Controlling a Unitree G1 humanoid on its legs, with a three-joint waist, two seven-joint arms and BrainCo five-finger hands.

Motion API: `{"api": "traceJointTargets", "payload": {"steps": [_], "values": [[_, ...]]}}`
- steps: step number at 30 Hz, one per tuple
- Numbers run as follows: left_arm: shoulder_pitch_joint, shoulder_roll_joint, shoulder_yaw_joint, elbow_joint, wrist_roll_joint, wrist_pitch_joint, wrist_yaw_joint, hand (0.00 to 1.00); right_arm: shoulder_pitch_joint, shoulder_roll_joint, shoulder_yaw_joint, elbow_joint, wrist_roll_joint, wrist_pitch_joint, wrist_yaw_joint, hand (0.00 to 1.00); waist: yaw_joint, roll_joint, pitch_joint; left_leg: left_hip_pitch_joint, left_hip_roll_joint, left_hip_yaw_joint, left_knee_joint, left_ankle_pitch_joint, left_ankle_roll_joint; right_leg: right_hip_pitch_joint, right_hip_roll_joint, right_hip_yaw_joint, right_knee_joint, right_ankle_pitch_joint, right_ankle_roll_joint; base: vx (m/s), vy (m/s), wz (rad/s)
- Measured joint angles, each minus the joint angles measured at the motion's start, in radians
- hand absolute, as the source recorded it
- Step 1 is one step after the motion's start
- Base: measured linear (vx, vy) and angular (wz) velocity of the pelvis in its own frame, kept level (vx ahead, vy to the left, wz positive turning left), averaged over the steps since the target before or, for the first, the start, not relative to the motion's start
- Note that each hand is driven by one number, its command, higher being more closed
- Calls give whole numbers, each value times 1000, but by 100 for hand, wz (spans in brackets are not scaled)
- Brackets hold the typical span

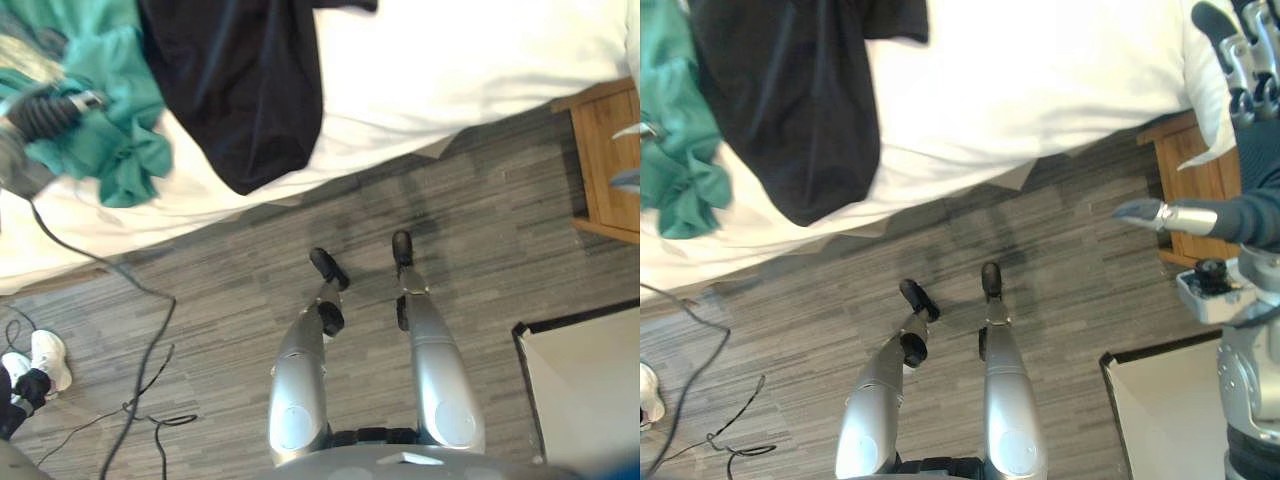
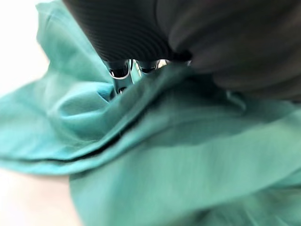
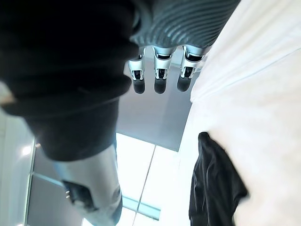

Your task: Tidy the bed and pick cloth on bed and put in laundry

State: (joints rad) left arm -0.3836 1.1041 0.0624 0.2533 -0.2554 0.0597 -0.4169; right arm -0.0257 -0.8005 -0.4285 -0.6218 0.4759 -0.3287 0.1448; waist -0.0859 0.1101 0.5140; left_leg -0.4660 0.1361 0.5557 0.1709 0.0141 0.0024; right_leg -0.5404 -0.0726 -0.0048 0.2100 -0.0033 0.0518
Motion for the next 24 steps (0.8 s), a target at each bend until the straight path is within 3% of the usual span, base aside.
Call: {"api": "traceJointTargets", "payload": {"steps": [2,4,5,7,10,13,15,18,20,21,23,24], "values": [[120,-161,21,-157,-119,-54,-33,100,35,21,12,-24,-63,28,18,0,21,2,-1,31,-19,-22,-9,-3,4,34,-19,-19,15,-16,9,35,35,36],[204,-261,-3,-258,-183,-64,-88,100,37,43,38,-38,-110,38,24,0,25,-1,-3,36,-30,-42,-9,-3,4,46,-33,-39,25,-26,7,15,30,36],[300,-343,-69,-344,-242,-53,-146,100,32,69,87,-46,-162,52,21,0,32,-16,-5,43,-37,-49,-8,-4,6,53,-41,-48,41,-38,12,13,14,26],[410,-433,-144,-431,-319,-18,-214,100,35,116,139,-47,-233,74,10,0,40,-40,-16,49,-36,-60,5,-7,11,66,-43,-59,48,-42,10,20,-2,16],[540,-527,-158,-538,-439,3,-262,100,55,181,185,-26,-327,91,-18,0,52,-64,-27,89,-35,-87,8,-8,13,119,-44,-86,56,-57,1,9,-40,22],[611,-615,-103,-592,-623,10,-305,100,35,223,263,88,-457,109,-70,0,62,-82,-71,122,-41,-137,7,-9,13,179,-44,-115,47,-85,-11,-36,-50,29],[618,-660,-91,-590,-703,39,-327,100,10,242,294,191,-554,132,-118,0,72,-84,-89,121,-38,-166,6,-6,9,204,-34,-132,19,-85,-17,-40,-27,32],[644,-728,-87,-585,-806,129,-337,100,-70,253,361,344,-766,193,-224,0,98,-93,-93,115,-30,-209,1,11,6,252,-11,-173,-52,-49,-24,-29,-28,31],[685,-780,-66,-583,-822,205,-325,100,-142,281,398,429,-859,242,-290,0,140,-119,-96,116,-28,-232,-6,31,11,293,8,-194,-117,-10,-27,11,-24,22],[693,-790,-60,-582,-822,219,-320,100,-158,288,404,444,-869,249,-302,0,143,-125,-95,117,-27,-243,-6,33,10,306,10,-205,-130,-7,-27,32,-47,35],[723,-821,-22,-578,-812,285,-283,100,-239,296,441,521,-926,288,-349,0,180,-172,-93,125,-19,-276,-6,40,3,346,25,-232,-167,7,-37,30,-47,37],[726,-822,-15,-572,-810,296,-274,100,-264,297,449,543,-936,297,-355,0,192,-185,-93,129,-19,-280,-8,41,2,356,29,-234,-173,8,-39,18,-31,32]]}}
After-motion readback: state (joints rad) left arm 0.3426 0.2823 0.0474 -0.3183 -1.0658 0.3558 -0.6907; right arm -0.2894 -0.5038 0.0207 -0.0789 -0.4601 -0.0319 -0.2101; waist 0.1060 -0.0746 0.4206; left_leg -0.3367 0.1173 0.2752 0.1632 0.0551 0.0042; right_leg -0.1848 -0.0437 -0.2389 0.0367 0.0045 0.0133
